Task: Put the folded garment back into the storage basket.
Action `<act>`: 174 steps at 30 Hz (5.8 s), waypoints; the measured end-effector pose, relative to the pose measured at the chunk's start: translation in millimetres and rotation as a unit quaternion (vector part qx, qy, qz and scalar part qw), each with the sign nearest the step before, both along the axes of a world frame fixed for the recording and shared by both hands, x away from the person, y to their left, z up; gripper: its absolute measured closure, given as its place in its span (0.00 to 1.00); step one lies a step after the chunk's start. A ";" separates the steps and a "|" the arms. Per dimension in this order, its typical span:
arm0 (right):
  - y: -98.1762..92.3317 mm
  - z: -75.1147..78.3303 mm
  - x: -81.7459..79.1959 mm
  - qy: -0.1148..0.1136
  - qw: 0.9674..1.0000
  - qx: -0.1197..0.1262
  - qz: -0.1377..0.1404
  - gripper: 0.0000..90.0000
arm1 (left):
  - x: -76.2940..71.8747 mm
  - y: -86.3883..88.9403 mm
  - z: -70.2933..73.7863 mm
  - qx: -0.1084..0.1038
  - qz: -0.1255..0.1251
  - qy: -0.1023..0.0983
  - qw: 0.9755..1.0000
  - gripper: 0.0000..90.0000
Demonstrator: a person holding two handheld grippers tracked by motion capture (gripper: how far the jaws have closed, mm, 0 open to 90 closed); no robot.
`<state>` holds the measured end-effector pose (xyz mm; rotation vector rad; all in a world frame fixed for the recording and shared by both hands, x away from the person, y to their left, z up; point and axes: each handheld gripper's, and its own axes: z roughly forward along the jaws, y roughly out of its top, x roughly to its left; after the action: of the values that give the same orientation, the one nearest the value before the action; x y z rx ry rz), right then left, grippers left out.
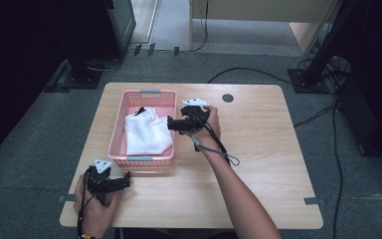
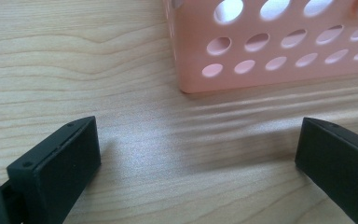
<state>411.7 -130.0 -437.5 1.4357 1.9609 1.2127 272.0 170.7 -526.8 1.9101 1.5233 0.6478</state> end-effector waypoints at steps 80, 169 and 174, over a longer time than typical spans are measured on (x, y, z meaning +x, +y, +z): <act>-101.0 -81.7 -36.4 0.056 0.996 -0.035 -0.068 0.00 | 0.2 -0.3 0.0 0.000 0.002 0.000 1.000 0.00; -184.6 -93.2 -102.0 0.080 0.982 -0.090 -0.143 0.00 | 0.0 -0.2 -0.1 0.001 0.002 0.000 1.000 0.00; -190.8 -93.2 -104.8 0.081 0.981 -0.089 -0.150 0.00 | 0.0 -0.1 -0.1 0.001 0.002 0.000 1.000 0.00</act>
<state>306.8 -320.8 -530.7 1.7027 1.8165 0.7912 272.0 170.6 -526.8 1.9084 1.5277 0.6503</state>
